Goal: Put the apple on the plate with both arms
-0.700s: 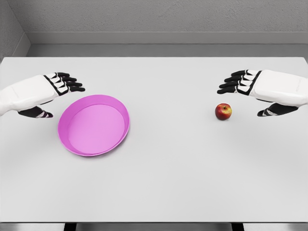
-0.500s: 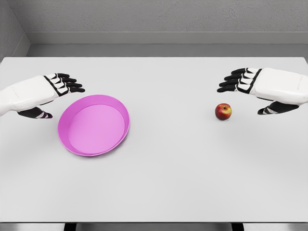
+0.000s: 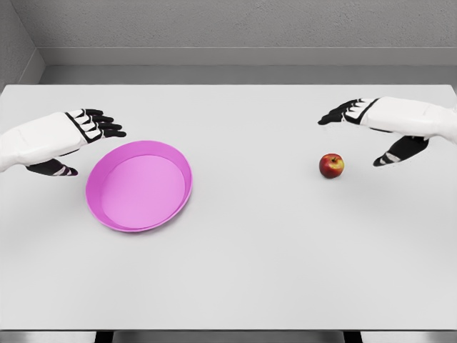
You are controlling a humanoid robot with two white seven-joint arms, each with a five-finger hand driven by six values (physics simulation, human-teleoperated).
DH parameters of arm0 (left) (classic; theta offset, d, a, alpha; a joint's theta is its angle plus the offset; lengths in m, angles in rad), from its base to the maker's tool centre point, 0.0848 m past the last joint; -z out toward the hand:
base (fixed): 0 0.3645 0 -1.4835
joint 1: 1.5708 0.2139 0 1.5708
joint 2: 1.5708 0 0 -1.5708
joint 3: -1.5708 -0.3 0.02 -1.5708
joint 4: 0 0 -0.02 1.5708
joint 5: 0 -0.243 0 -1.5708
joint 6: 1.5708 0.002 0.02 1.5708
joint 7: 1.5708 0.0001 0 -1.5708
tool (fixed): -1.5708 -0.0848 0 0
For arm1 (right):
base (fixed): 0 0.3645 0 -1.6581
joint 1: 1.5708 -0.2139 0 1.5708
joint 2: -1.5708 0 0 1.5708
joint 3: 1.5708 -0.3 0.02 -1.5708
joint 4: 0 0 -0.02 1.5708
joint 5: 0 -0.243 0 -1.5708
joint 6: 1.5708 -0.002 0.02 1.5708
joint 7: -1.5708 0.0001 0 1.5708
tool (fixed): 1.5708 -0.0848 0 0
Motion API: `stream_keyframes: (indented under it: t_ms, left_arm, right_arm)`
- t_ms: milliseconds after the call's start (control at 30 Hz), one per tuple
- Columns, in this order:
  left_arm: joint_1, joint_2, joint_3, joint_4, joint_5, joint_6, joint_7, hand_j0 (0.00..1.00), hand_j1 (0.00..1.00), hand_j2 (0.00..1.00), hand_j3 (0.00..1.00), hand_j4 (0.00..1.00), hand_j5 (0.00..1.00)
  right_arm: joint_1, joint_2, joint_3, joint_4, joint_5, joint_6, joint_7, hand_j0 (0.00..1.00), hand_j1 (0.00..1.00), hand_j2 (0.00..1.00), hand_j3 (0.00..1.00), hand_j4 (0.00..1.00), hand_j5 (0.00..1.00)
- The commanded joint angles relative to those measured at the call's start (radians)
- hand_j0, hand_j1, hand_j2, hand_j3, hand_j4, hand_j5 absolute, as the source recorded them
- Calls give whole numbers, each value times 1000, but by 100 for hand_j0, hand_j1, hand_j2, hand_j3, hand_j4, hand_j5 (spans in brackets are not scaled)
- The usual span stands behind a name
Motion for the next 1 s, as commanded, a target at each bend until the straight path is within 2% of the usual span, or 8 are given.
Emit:
stream_keyframes:
  t_ms: [0, 67, 400, 533, 833, 967]
  left_arm:
    - [0, 0, 1, 0, 6, 1, 1, 100, 100, 100, 100, 100, 100]
    - [0, 0, 1, 0, 6, 1, -1, 100, 100, 100, 100, 100, 100]
    - [-2, 0, 1, 0, 6, 1, -15, 100, 100, 100, 100, 100, 100]
    - [-2, -3, 1, 0, 6, 1, -15, 100, 100, 100, 100, 100, 100]
    - [-2, -4, 1, 1, 5, 1, -15, 100, 100, 100, 100, 100, 100]
    - [-2, -4, 1, 1, 5, 1, -15, 100, 100, 100, 100, 100, 100]
  right_arm:
    - [-2, 60, 6, 41, -21, 64, 11, 100, 100, 100, 100, 100, 100]
    - [0, 86, 29, 72, -17, 83, 11, 100, 100, 100, 100, 100, 100]
    - [9, 80, 75, 115, -9, 73, 11, 100, 100, 100, 100, 100, 100]
    - [9, 108, 111, 184, -1, 72, 11, 100, 100, 100, 100, 100, 100]
    - [6, 128, 125, 214, 0, 73, 11, 100, 100, 100, 100, 100, 100]
    - [0, 169, 134, 268, 40, 73, 11, 100, 100, 100, 100, 100, 100]
